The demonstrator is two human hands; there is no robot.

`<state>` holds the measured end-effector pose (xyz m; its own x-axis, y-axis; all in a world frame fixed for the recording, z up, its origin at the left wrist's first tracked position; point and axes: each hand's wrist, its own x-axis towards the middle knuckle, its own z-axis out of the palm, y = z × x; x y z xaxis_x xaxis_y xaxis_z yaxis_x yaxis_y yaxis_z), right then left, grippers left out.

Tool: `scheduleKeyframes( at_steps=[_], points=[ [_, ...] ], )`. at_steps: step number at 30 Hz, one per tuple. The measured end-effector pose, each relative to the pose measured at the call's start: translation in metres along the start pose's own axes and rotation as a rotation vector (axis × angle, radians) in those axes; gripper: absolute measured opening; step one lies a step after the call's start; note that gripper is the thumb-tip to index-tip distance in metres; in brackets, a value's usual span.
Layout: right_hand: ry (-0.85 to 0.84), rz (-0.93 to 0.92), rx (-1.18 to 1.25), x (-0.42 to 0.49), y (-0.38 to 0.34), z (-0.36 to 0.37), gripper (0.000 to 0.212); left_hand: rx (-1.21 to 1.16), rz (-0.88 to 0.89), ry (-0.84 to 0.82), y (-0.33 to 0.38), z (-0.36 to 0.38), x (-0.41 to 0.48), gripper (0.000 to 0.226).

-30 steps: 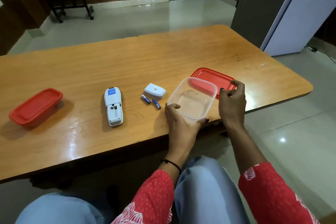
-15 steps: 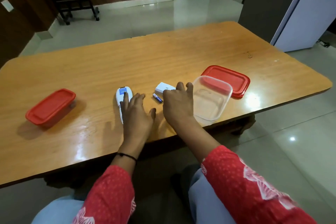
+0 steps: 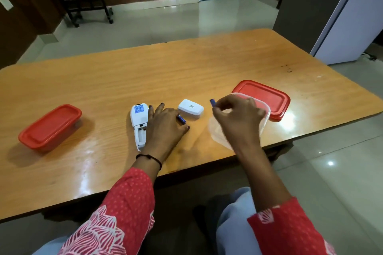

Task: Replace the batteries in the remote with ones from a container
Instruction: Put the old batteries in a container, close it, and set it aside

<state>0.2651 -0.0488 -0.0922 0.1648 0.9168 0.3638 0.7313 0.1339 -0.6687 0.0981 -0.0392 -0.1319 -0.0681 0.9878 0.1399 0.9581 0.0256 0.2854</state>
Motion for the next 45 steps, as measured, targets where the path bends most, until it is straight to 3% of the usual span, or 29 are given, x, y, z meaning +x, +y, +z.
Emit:
scheduleKeyframes(
  at_steps=[6,11,13,16,20,22,24,27,28,31,33,38,41,43,45],
  points=[
    [0.07,0.069,-0.019,-0.005,0.039,-0.022,0.003,0.019,-0.004,0.106,0.011,0.006,-0.009,0.027],
    [0.007,0.061,-0.234,-0.004,0.052,-0.02,0.009,-0.252,0.048,0.3,0.033,-0.006,-0.019,0.031],
    [-0.074,0.065,-0.337,-0.001,0.051,-0.019,0.011,-0.321,0.143,0.223,0.054,-0.015,-0.019,0.032],
    [-0.199,0.065,-0.489,0.0,0.048,-0.015,0.015,-0.202,0.25,0.002,0.08,-0.016,-0.018,0.036],
    [-0.271,0.077,-0.512,0.0,0.048,-0.018,0.019,-0.064,0.258,-0.104,0.089,-0.006,-0.017,0.04],
    [-0.212,0.072,-0.39,0.003,0.05,-0.025,0.017,-0.026,0.268,-0.127,0.09,-0.007,-0.014,0.047],
    [-0.031,0.064,-0.185,0.01,0.058,-0.038,0.016,-0.087,0.28,-0.099,0.089,-0.01,-0.012,0.05],
    [0.168,0.11,0.022,0.029,0.083,-0.059,0.021,-0.44,0.186,0.012,0.084,-0.017,-0.014,0.035],
    [0.117,0.158,-0.001,0.038,0.095,-0.064,0.028,-0.566,0.107,0.003,0.083,-0.018,-0.017,0.033],
    [-0.297,0.236,-0.186,0.051,0.133,-0.065,0.046,-0.768,-0.082,-0.065,0.077,-0.013,-0.027,0.036],
    [-0.395,0.124,-0.31,0.048,0.149,-0.059,0.048,-0.768,-0.122,-0.085,0.075,-0.008,-0.033,0.039],
    [-0.173,-0.236,-0.484,0.039,0.156,-0.053,0.018,-0.871,-0.248,-0.044,0.083,-0.005,-0.043,0.048],
    [-0.031,-0.386,-0.513,0.039,0.154,-0.059,0.015,-1.028,-0.374,-0.019,0.085,-0.005,-0.052,0.046],
    [0.141,-0.302,-0.383,0.044,0.144,-0.07,0.02,-1.122,-0.444,-0.021,0.086,-0.006,-0.06,0.043],
    [0.333,-0.099,-0.134,0.048,0.129,-0.085,0.023,-1.189,-0.495,-0.036,0.09,-0.007,-0.065,0.044]
  ],
)
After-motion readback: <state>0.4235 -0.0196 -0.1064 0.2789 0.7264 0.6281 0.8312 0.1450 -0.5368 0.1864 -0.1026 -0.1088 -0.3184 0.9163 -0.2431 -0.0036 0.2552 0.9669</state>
